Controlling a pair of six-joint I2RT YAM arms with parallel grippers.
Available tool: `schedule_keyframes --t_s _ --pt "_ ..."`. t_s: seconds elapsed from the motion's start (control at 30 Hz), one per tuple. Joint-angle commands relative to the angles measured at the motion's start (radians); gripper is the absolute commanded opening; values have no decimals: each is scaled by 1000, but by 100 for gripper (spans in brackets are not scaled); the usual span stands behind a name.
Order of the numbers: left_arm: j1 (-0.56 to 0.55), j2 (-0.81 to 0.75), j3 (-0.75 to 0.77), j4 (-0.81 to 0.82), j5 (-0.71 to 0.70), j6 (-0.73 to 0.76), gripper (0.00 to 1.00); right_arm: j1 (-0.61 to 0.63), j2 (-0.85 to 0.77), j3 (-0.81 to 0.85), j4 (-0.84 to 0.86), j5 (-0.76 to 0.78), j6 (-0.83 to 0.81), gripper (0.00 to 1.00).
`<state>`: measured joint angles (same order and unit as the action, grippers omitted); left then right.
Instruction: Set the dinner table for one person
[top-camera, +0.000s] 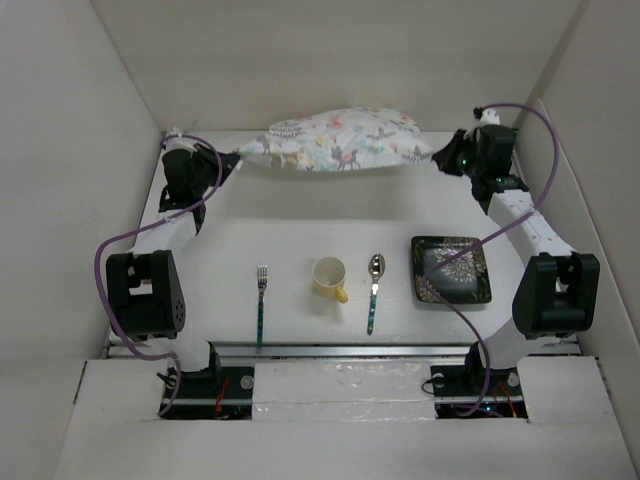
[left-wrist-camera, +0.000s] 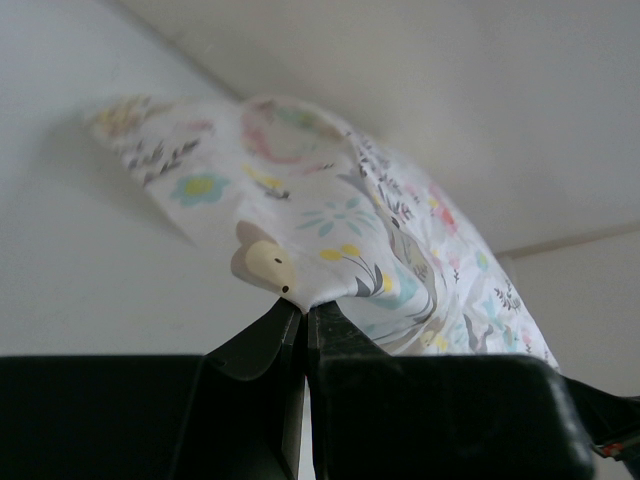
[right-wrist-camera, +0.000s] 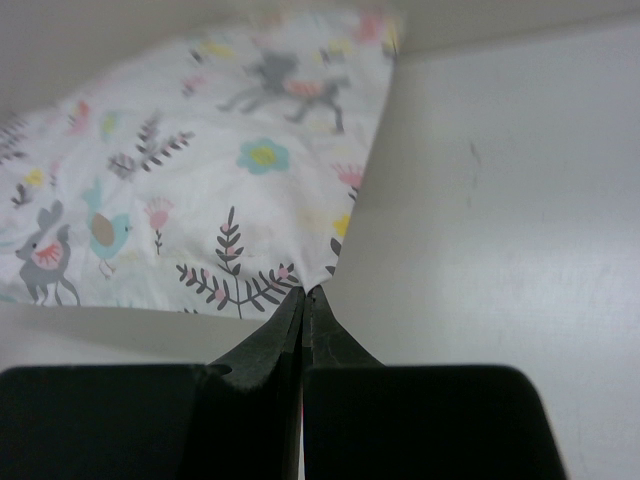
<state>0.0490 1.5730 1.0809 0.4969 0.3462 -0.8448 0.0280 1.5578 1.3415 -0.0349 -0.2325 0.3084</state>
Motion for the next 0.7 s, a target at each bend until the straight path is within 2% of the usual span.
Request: schedule_keyframes --t_s 0.0,0.13,0.4,0.43,0.47,0.5,0.53,0.6,0.67 --pt "8 31 -107 138 31 -42 0 -16 45 -152 121 -50 34 0" --pt "8 79 -193 128 27 -46 0 -25 103 -232 138 -56 32 0" --pt "8 102 -243 11 -36 -14 1 -25 169 -280 109 -47 28 0" --pt "8 98 -249 -18 -44 -11 4 -25 168 -289 109 -45 28 0" --pt "8 91 -251 -36 -55 -10 13 -25 160 -297 105 -44 28 0" --pt "8 85 -253 -47 -70 -2 16 -25 153 -309 109 -39 28 0" --pt "8 72 -256 -72 -78 1 24 -25 131 -333 118 -37 31 0" --pt "8 55 -263 -89 -101 3 29 -25 107 -355 121 -31 35 0" --pt "8 -3 -297 -126 -154 -7 43 -25 78 -386 107 -34 34 0"
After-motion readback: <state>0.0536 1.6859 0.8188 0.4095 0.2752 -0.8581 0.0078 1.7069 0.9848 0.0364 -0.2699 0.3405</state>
